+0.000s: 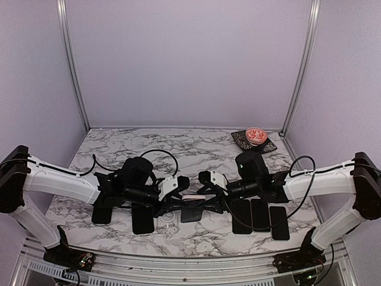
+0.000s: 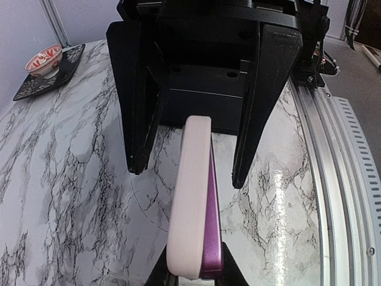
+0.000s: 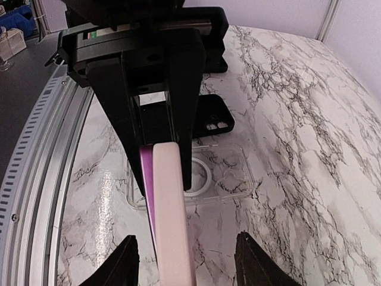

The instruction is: Put the phone into the phone case

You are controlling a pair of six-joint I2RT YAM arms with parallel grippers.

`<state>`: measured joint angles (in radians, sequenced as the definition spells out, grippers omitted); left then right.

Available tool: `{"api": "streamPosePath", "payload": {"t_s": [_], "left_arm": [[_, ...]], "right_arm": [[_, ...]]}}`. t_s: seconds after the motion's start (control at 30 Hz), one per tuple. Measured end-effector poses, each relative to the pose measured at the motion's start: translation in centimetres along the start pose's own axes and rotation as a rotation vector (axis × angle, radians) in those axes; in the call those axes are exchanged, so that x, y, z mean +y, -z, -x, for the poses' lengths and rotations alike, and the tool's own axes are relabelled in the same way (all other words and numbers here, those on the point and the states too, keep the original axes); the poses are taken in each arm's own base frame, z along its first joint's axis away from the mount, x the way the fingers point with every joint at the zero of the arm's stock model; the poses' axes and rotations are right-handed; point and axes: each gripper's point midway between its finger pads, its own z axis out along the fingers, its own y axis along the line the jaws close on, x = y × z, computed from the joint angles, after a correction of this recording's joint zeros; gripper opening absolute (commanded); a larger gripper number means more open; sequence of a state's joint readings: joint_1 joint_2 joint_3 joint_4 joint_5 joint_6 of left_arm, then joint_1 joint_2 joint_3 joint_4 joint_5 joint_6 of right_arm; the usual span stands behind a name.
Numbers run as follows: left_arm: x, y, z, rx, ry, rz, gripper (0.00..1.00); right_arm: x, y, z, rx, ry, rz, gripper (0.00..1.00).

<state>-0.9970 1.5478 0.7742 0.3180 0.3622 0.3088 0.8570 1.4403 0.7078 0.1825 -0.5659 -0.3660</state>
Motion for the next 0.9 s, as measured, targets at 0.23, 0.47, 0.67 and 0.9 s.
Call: {"api": "streamPosePath", "payload": {"t_s": [0.23, 0.47, 0.67, 0.9], "left_arm": [[0.1, 0.0, 0.0, 0.002, 0.009, 0.008, 0.0], [0.2, 0.2, 0.2, -0.005, 0.008, 0.01, 0.49], [0.6, 2.6, 3.3, -0.093, 0.008, 0.062, 0.76], [0.6, 5.9, 7.6, -0.229, -0.005, 0.096, 0.52]], "right_arm": [[-0.1, -0.5, -0.8, 0.004, -0.013, -0.002, 0.08], [0.5, -0.3, -0.5, -0.013, -0.006, 0.026, 0.0], [0.2, 2.8, 3.1, -0.129, -0.038, 0.013, 0.0], [1.7, 6.6, 10.1, -0.336, 0.026, 0.073, 0.0]]}}
